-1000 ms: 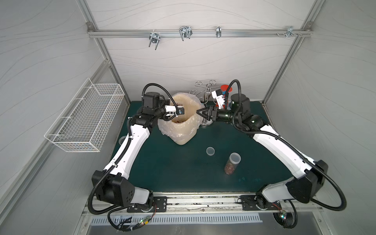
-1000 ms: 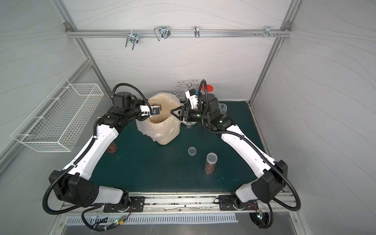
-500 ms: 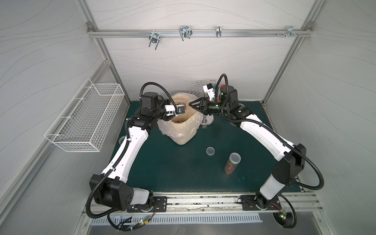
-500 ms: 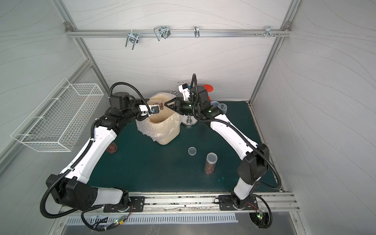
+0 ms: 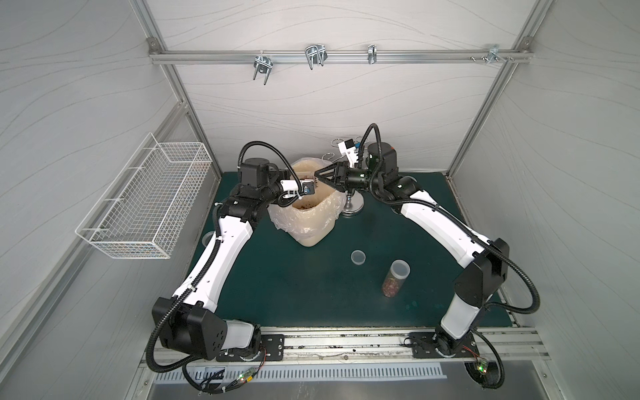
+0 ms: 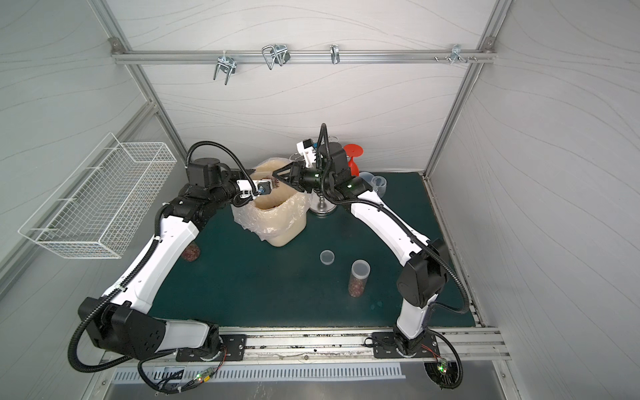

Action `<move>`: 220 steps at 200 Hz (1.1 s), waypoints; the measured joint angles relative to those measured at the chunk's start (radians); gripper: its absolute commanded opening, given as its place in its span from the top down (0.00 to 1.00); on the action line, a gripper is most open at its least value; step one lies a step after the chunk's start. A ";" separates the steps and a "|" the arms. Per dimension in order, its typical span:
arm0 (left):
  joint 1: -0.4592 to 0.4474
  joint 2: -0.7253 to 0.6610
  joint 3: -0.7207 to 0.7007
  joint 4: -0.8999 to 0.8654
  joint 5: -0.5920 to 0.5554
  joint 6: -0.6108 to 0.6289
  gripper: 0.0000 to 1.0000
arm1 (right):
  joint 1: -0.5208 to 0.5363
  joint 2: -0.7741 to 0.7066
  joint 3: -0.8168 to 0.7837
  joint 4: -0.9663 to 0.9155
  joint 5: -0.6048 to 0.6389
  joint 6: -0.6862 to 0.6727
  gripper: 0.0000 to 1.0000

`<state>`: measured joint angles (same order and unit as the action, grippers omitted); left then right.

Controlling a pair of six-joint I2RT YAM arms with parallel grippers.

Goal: Empty the moldy dried flower tea in the jars
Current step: Pour the moldy dried flower tea into the trash bin.

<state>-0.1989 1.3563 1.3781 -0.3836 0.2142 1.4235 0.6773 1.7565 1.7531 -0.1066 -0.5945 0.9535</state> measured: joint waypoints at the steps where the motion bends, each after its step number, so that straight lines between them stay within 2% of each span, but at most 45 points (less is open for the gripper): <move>1: 0.000 0.000 -0.001 0.000 0.000 0.000 0.94 | 0.000 0.000 0.000 0.000 0.000 0.001 0.64; 92: 0.000 -0.002 -0.008 0.001 0.005 0.000 0.94 | 0.028 0.046 0.014 0.056 -0.014 0.078 0.76; 127: 0.002 -0.004 -0.013 0.012 0.007 -0.006 0.93 | 0.029 0.061 0.014 0.084 -0.013 0.116 0.86; 157: 0.003 -0.007 -0.018 0.020 0.014 -0.019 0.92 | 0.029 0.062 0.007 0.122 -0.014 0.149 1.00; 187: 0.005 -0.008 -0.025 0.043 0.015 -0.029 0.83 | 0.029 0.062 -0.006 0.160 -0.017 0.174 1.00; 220: 0.005 -0.008 -0.037 0.045 0.015 -0.042 0.64 | 0.022 0.062 -0.046 0.215 -0.029 0.202 1.00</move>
<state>-0.1940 1.3487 1.3407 -0.3386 0.2291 1.3815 0.6994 1.8187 1.7069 0.1085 -0.6231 1.1553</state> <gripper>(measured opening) 0.548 0.059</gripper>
